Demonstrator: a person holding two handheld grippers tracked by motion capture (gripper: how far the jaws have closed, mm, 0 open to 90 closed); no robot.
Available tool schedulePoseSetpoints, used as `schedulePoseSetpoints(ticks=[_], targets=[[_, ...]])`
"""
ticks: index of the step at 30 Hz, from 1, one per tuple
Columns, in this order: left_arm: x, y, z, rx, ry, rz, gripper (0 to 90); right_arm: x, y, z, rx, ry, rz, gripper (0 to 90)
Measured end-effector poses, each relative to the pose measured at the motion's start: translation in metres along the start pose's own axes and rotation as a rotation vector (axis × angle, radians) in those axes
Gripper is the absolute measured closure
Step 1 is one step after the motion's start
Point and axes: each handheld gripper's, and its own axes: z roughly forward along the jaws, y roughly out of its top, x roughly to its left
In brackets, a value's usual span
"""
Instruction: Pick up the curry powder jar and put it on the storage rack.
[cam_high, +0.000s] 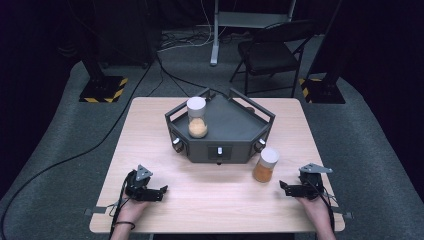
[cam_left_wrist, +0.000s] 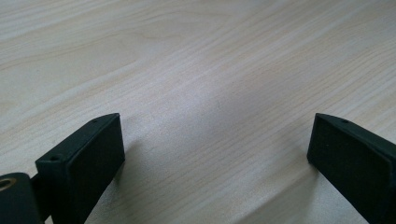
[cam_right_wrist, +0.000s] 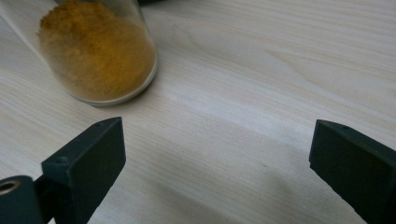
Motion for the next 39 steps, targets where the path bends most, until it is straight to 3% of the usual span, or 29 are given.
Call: schedulePoseSetpoints(ticks=[3,7,23,39], targets=[[0.000,0.000,0.000,0.000,0.000,0.000,3.7,0.004,0.000,-0.003,-0.021,-0.004,-0.005,2.3],[0.000,0.000,0.000,0.000,0.000,0.000,3.7,0.004,0.000,-0.007,-0.059,0.027,0.014,1.7],[-0.001,0.000,0.000,0.000,0.002,-0.002,3.7,0.016,0.007,-0.021,-0.142,0.087,-0.026,4.0],[-0.001,0.001,0.001,-0.001,0.001,-0.003,3.4,0.021,0.020,-0.020,-0.181,0.120,-0.036,8.7]])
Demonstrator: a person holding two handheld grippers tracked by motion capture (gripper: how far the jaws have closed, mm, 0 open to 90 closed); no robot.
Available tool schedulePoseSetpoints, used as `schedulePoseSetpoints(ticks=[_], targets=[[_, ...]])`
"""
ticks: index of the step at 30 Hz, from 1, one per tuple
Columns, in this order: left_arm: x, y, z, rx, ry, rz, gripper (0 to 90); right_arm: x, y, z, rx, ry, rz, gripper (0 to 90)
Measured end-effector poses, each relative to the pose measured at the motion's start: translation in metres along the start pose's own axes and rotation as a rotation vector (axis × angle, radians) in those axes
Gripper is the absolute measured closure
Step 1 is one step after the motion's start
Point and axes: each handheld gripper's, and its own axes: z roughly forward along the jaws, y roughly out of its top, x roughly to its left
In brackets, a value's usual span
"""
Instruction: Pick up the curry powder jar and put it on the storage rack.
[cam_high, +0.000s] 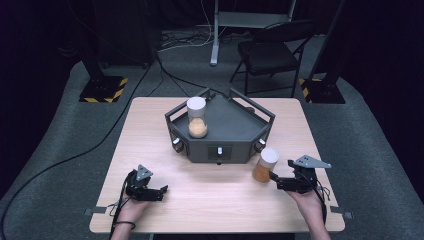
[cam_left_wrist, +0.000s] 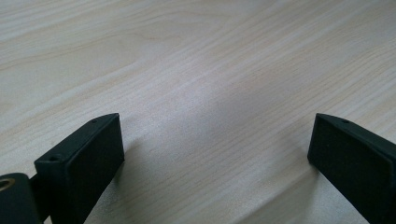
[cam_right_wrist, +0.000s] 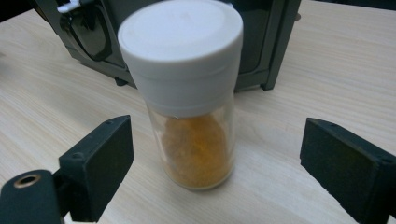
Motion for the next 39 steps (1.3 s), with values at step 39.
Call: schedulePoseSetpoints(ticks=[39], targets=[[0.000,0.002,0.002,0.000,-0.005,0.006,3.3,0.011,0.027,0.033,0.015,0.016,-0.065,32.7]])
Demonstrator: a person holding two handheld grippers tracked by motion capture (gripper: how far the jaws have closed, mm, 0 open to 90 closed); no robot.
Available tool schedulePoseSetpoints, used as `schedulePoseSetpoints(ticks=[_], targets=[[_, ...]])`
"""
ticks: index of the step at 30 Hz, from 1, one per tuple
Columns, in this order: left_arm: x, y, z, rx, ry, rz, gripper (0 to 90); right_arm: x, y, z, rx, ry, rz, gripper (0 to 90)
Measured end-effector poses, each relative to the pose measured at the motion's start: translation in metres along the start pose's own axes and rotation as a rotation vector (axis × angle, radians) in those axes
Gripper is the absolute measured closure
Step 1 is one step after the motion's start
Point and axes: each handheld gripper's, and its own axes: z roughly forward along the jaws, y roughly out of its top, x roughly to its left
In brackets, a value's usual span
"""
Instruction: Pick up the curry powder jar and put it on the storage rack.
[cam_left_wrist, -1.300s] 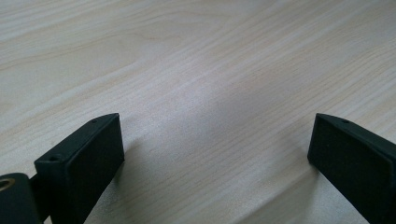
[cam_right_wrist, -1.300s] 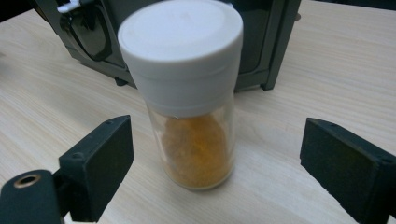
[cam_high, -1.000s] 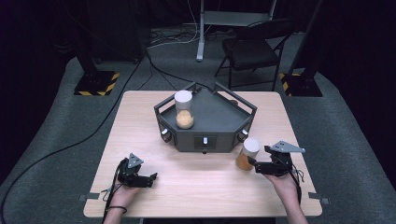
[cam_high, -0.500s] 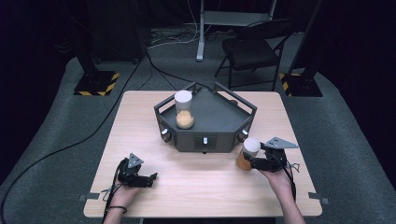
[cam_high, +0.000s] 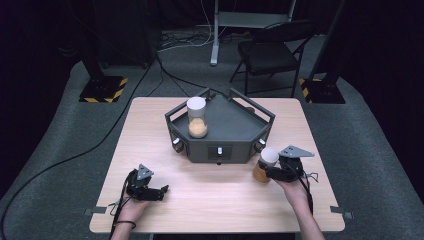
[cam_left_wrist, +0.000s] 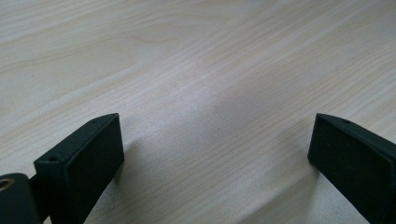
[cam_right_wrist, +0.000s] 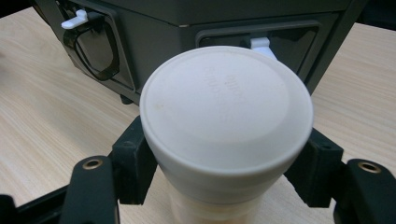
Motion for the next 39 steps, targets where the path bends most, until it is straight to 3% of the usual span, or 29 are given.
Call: schedulePoseSetpoints(ticks=[14,39], targets=[[0.000,0.000,0.000,-0.001,0.000,-0.001,3.3,0.003,0.009,-0.008,0.006,0.016,-0.011,32.7],[0.000,0.000,0.000,0.000,0.000,-0.002,3.3,0.006,0.054,-0.031,-0.015,0.017,-0.069,32.7]])
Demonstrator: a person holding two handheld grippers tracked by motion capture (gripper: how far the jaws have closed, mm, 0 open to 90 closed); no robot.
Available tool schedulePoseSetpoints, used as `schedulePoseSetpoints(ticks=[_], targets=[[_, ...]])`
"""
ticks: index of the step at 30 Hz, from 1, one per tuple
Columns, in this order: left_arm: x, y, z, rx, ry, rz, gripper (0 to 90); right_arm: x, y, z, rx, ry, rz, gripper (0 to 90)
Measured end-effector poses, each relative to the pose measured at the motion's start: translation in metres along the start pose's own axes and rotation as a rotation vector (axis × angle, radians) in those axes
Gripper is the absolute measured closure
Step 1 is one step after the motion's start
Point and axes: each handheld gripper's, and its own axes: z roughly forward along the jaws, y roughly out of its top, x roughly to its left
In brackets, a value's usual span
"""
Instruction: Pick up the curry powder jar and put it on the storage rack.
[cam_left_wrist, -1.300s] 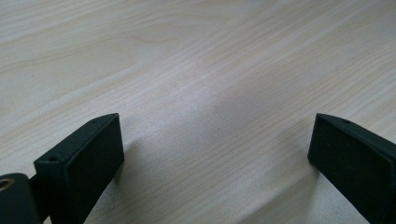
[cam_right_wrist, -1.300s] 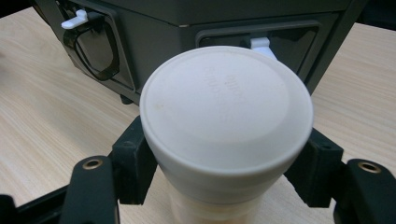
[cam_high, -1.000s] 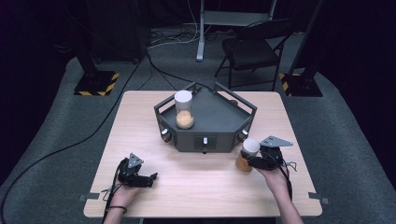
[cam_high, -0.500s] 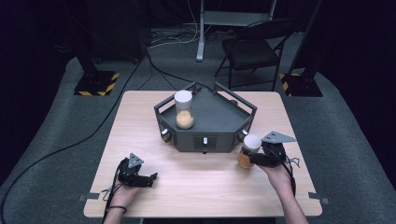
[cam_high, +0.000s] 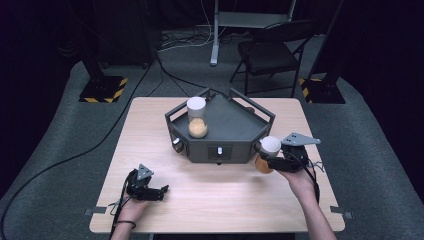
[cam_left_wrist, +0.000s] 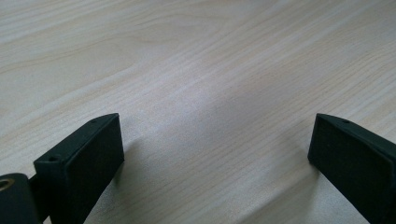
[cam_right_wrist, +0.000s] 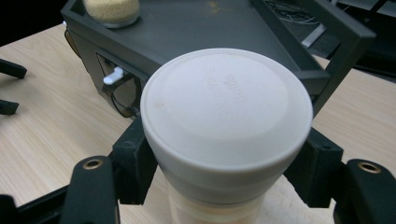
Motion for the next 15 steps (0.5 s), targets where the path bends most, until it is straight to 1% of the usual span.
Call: schedulePoseSetpoints(ticks=[9,15], targets=[[0.000,0.000,0.000,0.000,0.000,0.000,3.3,0.004,0.020,-0.008,-0.023,-0.003,-0.027,32.7],[0.000,0.000,0.000,0.001,-0.001,0.002,3.3,0.005,0.032,-0.010,-0.038,-0.003,-0.030,32.7]])
